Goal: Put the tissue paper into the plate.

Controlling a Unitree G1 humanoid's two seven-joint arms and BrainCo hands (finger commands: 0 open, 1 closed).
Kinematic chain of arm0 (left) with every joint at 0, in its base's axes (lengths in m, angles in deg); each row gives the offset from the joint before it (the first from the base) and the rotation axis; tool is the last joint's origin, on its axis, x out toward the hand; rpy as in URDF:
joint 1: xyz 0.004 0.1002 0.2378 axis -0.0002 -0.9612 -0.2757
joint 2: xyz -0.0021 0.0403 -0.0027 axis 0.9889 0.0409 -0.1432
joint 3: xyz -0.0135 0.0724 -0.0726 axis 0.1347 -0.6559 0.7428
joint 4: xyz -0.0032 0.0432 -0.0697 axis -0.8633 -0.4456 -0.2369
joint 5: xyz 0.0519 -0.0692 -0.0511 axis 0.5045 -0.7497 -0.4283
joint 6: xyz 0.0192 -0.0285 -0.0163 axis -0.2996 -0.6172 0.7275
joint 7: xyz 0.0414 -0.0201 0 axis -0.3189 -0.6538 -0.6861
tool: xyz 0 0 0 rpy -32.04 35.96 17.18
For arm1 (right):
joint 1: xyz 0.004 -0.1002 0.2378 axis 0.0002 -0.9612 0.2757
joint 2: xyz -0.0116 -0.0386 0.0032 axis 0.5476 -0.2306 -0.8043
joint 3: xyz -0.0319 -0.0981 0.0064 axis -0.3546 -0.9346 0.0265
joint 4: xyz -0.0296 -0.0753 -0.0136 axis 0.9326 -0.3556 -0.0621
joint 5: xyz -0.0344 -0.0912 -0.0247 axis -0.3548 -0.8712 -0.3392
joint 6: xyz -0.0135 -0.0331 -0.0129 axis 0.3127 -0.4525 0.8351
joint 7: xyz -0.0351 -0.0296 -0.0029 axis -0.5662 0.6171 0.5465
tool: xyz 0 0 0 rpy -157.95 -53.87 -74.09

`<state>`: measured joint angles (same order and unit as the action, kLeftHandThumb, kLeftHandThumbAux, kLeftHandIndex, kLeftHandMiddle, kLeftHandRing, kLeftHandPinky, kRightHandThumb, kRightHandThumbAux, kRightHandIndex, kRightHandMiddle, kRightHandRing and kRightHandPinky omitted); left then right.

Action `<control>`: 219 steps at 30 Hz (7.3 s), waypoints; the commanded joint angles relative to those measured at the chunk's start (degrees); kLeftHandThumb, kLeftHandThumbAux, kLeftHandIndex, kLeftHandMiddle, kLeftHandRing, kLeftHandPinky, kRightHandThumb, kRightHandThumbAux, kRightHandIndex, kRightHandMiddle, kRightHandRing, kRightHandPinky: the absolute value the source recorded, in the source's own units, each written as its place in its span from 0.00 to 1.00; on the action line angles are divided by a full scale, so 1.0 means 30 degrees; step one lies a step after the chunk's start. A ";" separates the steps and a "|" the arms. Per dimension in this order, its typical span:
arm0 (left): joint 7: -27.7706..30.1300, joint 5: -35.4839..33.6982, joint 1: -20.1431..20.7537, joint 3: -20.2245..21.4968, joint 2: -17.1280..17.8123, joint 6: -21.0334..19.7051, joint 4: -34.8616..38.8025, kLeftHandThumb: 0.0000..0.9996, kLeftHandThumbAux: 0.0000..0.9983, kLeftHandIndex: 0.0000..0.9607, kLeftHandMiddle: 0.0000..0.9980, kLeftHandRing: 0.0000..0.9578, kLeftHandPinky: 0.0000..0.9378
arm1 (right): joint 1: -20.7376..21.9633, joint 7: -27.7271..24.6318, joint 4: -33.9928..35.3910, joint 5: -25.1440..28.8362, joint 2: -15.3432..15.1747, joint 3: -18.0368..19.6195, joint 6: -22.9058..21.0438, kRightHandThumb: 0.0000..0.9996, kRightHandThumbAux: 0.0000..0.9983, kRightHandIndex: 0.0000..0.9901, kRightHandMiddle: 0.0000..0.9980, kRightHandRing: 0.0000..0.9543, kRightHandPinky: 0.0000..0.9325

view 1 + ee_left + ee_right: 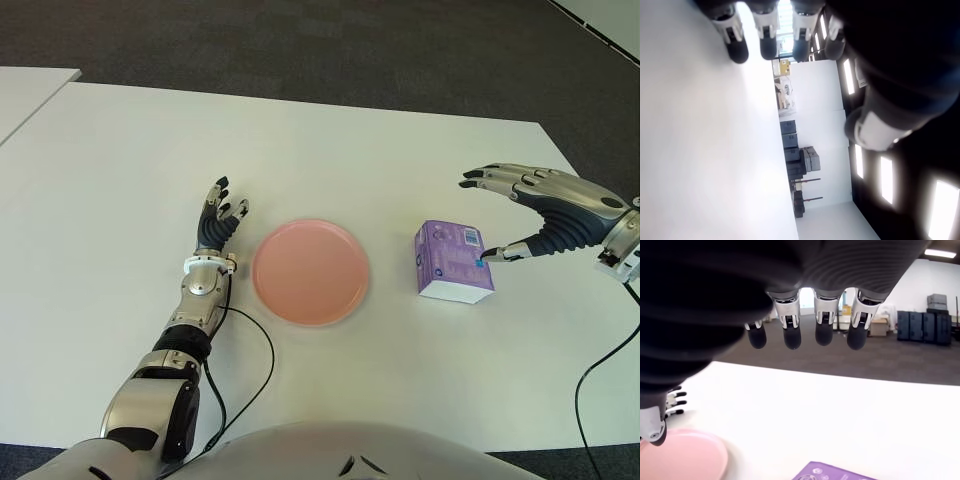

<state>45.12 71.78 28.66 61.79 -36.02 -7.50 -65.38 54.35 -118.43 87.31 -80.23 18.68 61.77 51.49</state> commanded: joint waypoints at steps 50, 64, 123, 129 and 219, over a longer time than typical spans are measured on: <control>0.0222 -0.0436 -0.0091 0.0600 0.0242 0.0040 -0.1635 0.15 0.65 0.04 0.02 0.02 0.05 | 0.1216 0.0503 -0.1338 -0.1402 0.1843 -0.4479 -0.1023 0.09 0.45 0.00 0.00 0.00 0.00; 0.0346 -0.0675 -0.0326 0.0741 0.0254 0.0153 -0.1511 0.18 0.64 0.03 0.02 0.03 0.08 | 0.0431 0.1564 -0.2014 -0.2402 0.2009 -0.4231 -0.1059 0.05 0.43 0.00 0.00 0.00 0.00; 0.0146 -0.0299 -0.0337 0.0415 0.0552 -0.0051 -0.1383 0.18 0.60 0.03 0.03 0.03 0.06 | -0.2113 0.4250 -0.3761 -0.3263 0.2691 -0.4626 0.0618 0.03 0.43 0.00 0.00 0.00 0.00; 0.0200 -0.0276 -0.0392 0.0430 0.0524 0.0053 -0.1326 0.18 0.60 0.02 0.03 0.03 0.06 | -0.1993 0.4054 -0.3870 -0.3054 0.2630 -0.4783 0.0695 0.04 0.43 0.00 0.00 0.00 0.00; -0.0029 0.0006 -0.1545 0.0434 0.0697 -0.0627 0.0337 0.18 0.61 0.04 0.03 0.02 0.05 | 0.1958 1.3811 -1.4521 -1.3135 0.5560 -1.2492 0.0591 0.19 0.50 0.01 0.00 0.00 0.00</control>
<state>45.83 70.98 26.08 63.34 -34.06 -7.72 -62.29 59.77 -85.07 54.50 -108.33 29.29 34.16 55.54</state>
